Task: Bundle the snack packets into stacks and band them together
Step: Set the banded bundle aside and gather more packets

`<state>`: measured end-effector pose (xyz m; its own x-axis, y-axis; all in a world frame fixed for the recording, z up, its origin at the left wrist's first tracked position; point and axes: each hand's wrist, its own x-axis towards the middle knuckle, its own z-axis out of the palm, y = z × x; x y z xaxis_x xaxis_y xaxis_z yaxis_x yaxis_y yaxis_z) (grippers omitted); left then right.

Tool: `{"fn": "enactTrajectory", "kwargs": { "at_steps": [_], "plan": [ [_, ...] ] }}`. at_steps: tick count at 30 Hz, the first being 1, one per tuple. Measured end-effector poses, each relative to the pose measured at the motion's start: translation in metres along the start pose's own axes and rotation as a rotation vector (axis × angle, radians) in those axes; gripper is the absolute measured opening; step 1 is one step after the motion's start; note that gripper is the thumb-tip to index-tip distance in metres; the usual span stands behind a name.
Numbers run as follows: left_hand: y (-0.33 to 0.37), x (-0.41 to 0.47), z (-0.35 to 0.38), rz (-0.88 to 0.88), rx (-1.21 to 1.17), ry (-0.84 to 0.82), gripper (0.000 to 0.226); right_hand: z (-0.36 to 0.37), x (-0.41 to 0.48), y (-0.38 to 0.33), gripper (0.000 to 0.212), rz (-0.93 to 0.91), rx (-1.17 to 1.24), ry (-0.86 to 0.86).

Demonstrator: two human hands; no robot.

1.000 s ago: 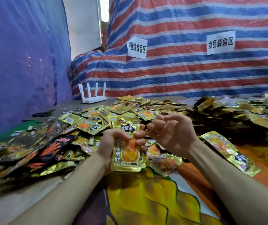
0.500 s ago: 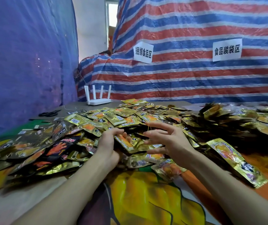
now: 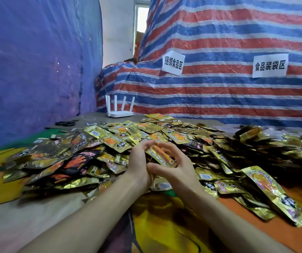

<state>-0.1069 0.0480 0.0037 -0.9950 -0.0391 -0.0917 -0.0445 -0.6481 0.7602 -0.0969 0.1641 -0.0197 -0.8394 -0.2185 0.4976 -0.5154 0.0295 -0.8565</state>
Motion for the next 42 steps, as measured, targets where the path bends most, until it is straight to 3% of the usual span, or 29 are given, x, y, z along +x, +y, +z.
{"fn": "enactTrajectory", "kwargs": {
  "at_steps": [5, 11, 15, 17, 19, 22, 26, 32, 36, 38, 40, 42],
  "plan": [
    [-0.002, 0.006, 0.001, 0.08, -0.019, -0.141, 0.038, -0.002, 0.002, 0.007, 0.056, -0.023, 0.073, 0.023],
    [0.001, 0.006, 0.004, 0.12, 0.027, -0.232, 0.036, 0.004, 0.003, 0.011, 0.043, 0.061, 0.104, 0.098],
    [0.003, 0.005, 0.001, 0.07, -0.059, -0.296, 0.036, 0.002, 0.009, 0.003, 0.01, 0.216, 0.701, 0.039],
    [0.002, 0.007, -0.002, 0.039, -0.096, -0.317, 0.035, -0.003, 0.009, -0.002, 0.014, 0.287, 0.763, 0.087],
    [0.001, 0.009, -0.004, 0.022, -0.101, -0.326, 0.035, -0.009, 0.009, 0.001, 0.033, 0.314, 0.705, 0.178],
    [0.003, 0.01, -0.002, 0.005, -0.094, -0.347, 0.039, -0.01, 0.01, 0.002, 0.04, 0.244, 0.583, 0.223],
    [0.007, 0.006, 0.0, 0.031, -0.038, -0.393, 0.043, -0.006, 0.011, 0.004, 0.028, 0.162, 0.517, 0.186],
    [-0.002, -0.001, 0.01, 0.054, 0.053, -0.397, 0.04, -0.015, 0.013, 0.004, 0.013, -0.11, 0.278, 0.334],
    [-0.009, -0.002, 0.008, 0.043, 0.111, -0.385, 0.04, -0.03, 0.02, 0.001, 0.011, -0.177, 0.39, 0.38],
    [-0.01, -0.002, 0.003, 0.034, 0.107, -0.362, 0.04, -0.038, 0.019, 0.002, 0.014, -0.136, 0.311, 0.399],
    [-0.007, 0.0, 0.001, 0.037, 0.058, -0.343, 0.04, -0.043, 0.017, 0.005, 0.024, -0.101, 0.104, 0.305],
    [-0.003, 0.002, 0.0, 0.063, 0.001, -0.323, 0.038, -0.04, 0.014, 0.009, 0.049, -0.054, -0.087, 0.087]
  ]
}}
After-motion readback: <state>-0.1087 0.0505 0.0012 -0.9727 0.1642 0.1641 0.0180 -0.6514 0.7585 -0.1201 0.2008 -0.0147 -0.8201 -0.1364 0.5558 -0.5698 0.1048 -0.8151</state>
